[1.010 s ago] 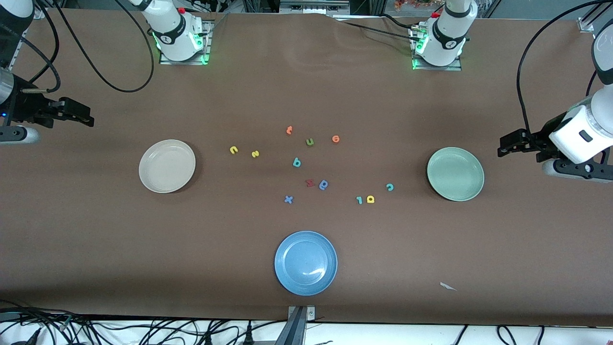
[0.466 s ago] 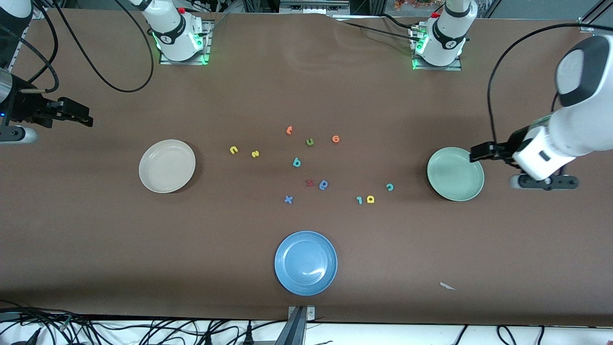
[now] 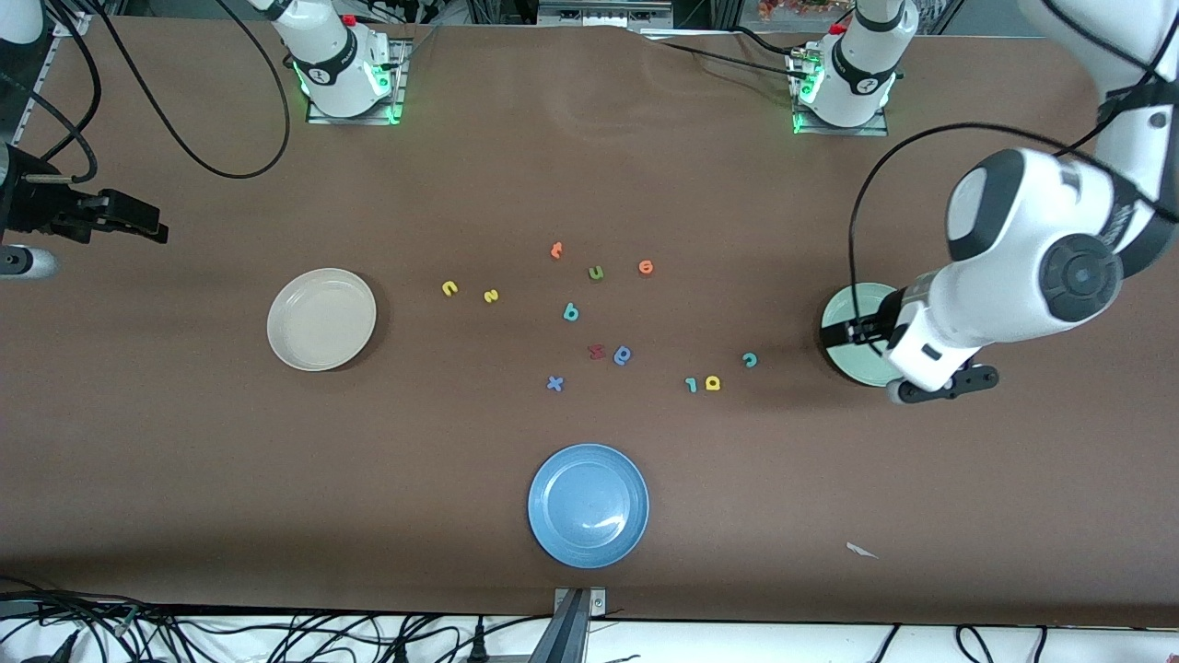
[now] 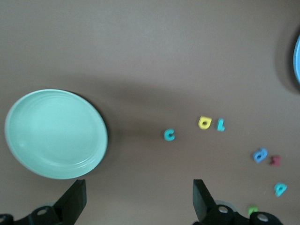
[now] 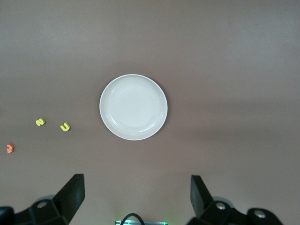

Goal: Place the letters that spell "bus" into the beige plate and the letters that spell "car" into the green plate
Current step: 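Reach the left gripper down toward the teal letter c, then grasp the teal c with the left gripper while the right gripper grasps the u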

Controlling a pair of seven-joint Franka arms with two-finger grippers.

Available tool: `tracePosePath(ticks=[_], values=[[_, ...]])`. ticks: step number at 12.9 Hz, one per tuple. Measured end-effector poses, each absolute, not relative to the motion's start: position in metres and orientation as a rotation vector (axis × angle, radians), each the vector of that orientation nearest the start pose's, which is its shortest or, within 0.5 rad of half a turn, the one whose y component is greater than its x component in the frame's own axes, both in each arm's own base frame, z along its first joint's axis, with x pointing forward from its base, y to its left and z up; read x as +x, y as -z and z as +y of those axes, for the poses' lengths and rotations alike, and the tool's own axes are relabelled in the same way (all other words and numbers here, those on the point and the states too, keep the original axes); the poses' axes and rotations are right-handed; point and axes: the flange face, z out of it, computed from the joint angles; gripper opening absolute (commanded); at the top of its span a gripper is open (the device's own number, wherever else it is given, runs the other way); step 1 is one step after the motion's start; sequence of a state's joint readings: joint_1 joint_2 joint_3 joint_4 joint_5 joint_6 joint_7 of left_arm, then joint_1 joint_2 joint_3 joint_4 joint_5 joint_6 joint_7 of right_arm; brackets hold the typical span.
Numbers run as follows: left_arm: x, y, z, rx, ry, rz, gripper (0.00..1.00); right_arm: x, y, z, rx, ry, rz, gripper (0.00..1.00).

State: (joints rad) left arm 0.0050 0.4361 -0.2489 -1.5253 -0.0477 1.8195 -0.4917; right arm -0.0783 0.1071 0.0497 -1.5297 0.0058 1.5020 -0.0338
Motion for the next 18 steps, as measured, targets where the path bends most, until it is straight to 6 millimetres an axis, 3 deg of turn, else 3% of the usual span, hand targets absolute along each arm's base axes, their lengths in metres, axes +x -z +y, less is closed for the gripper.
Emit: tracePosePath(ticks=[3, 7, 11, 14, 16, 18], values=[[0.654, -0.357, -0.165, -3.158, -0.315, -0.609, 1.00, 0.577, -0.577, -0.017, -3.119, -0.213, -0.007, 1.00], [0.648, -0.302, -0.181, -3.127, -0.362, -0.689, 1.00, 0.576, -0.576, -0.015, -3.117, -0.228, -0.017, 1.00], [0.627, -0.250, -0.196, -3.137, -0.323, -0.704, 0.98, 0.581, -0.568, 0.002, -3.113, -0.251, -0.064, 1.00], [0.607, -0.223, -0.203, -3.127, -0.349, -0.681, 0.90, 0.597, -0.551, 0.032, -3.107, -0.278, -0.140, 1.00], [0.601, -0.209, -0.206, -3.121, -0.368, -0.675, 0.90, 0.613, -0.530, 0.068, -3.115, -0.264, -0.129, 1.00], [0.602, -0.196, -0.210, -3.133, -0.340, -0.695, 0.83, 0.627, -0.503, 0.107, -3.117, -0.200, -0.095, 1.00]])
